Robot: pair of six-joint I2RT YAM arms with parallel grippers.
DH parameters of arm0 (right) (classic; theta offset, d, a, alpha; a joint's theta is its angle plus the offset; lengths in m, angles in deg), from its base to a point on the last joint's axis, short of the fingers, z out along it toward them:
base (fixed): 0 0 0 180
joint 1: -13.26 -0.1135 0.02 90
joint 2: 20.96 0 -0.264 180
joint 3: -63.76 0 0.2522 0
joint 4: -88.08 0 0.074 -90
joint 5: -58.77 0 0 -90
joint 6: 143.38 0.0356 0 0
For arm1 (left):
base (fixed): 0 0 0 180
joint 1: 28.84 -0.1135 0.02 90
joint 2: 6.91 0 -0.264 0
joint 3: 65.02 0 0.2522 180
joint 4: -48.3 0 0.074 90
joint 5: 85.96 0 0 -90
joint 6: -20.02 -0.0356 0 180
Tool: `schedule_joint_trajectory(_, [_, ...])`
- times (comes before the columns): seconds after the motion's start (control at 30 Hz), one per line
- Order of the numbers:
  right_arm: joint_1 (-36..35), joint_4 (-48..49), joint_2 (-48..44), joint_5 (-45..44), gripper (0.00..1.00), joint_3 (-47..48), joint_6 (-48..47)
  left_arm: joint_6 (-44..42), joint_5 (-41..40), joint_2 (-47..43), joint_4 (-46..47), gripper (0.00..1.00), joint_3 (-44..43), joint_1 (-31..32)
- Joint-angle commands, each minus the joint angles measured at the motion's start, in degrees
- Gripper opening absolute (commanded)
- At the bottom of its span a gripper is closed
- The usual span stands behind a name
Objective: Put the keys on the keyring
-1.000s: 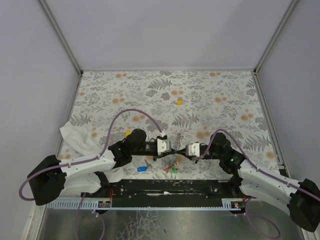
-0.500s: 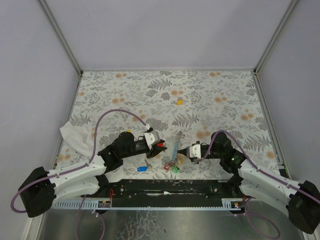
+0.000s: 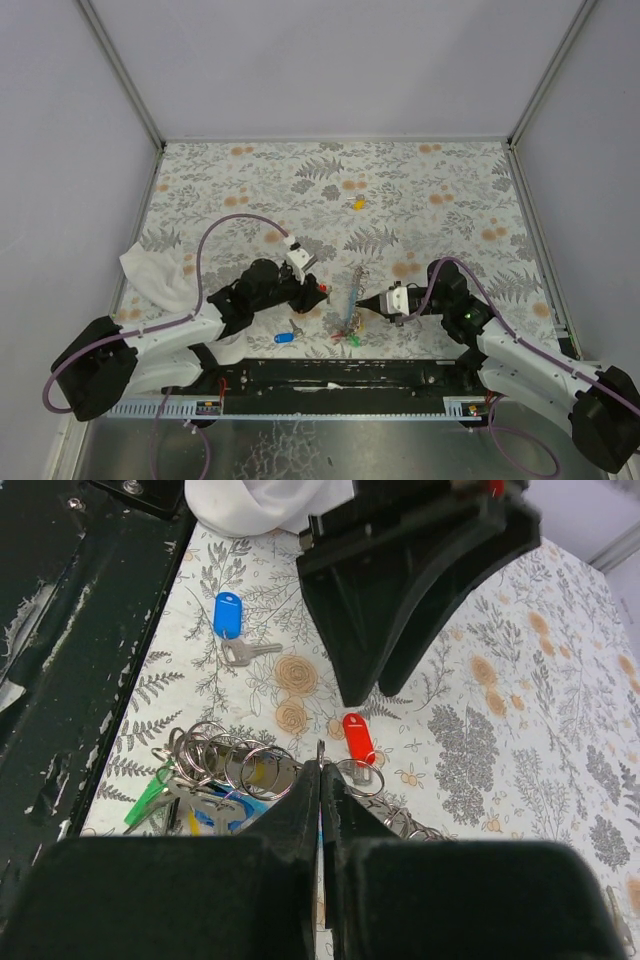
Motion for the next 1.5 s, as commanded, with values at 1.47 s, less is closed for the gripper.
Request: schedule_joint_trajectory(1.47, [0.5,12.6,-3.7,-1.1,0.0,-2.8,5.7,20.8,8.0,29.8,2.6,0.23,-12.8,-11.8])
